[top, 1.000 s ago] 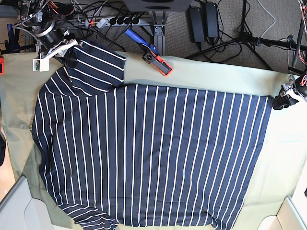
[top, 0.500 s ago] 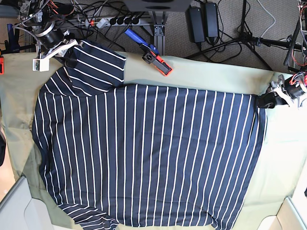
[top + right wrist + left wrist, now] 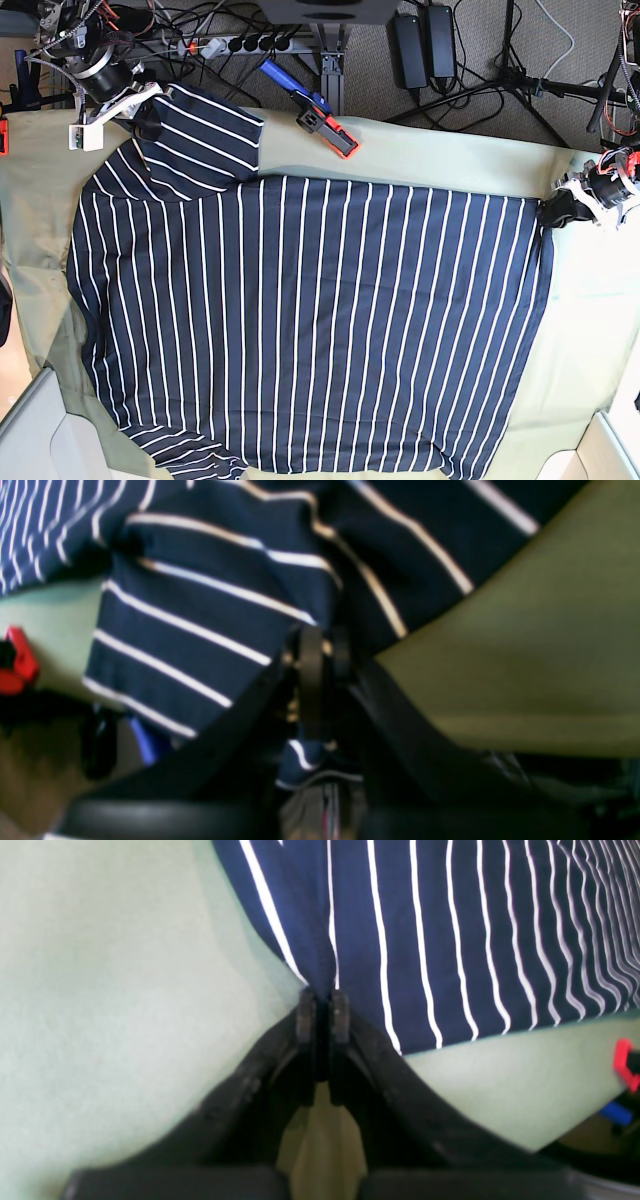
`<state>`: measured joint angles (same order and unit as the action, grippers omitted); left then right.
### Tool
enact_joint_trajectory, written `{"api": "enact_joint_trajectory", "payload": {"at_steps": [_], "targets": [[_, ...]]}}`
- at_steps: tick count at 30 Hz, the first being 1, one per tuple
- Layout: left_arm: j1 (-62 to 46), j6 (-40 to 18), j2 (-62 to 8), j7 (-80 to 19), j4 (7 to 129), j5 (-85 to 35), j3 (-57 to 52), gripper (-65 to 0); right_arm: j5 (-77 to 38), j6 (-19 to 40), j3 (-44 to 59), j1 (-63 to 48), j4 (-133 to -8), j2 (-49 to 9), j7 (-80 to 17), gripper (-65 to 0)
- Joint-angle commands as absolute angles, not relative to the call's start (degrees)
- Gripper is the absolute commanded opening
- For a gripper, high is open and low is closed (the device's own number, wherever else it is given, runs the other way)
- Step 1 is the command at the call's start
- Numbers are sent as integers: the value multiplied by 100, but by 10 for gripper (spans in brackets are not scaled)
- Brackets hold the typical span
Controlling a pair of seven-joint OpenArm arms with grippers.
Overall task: Fold the T-shirt properly
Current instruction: 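Lift the shirt with both grippers and fold it over onto itself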
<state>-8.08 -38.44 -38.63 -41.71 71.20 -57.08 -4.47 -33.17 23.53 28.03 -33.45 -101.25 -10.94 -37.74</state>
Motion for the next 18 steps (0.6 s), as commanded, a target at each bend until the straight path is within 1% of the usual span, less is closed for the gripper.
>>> {"api": "enact_joint_trajectory", "payload": {"at_steps": [1,3,5,7,10,14,18], "targets": [[-768,-4000,-4021,-4394,7251,-5717,-484,-650,-3376,2095,2932,-3393,-10309,-1160,-4036,-650],[-790,-4000,-4056,-4764,7432,-5776,-486,-650,-3653,2099,3157,-3454,-10512,-1166,-4375,-650],[-888,-4000,-4117,-5011,7686,-6027,-491,-650,-4021,2233,3415,-3610,-10704,-1201,-4372,-650],[-1011,-4000,-4187,-5083,8023,-6152,-523,-650,-4272,2414,3680,-3739,-10897,-1234,-4386,-650],[-1066,-4000,-4237,-5113,8488,-6149,-679,-650,-4436,2443,3988,-3782,-11177,-1304,-4399,-650],[-1046,-4000,-4241,-5103,8877,-6145,-998,-650,-4460,2445,4091,-3763,-11393,-1634,-4399,-650],[-819,-4000,-4244,-5083,8888,-6053,-1118,-650,-4460,2484,4086,-3533,-11402,-2005,-4399,-650]]}}
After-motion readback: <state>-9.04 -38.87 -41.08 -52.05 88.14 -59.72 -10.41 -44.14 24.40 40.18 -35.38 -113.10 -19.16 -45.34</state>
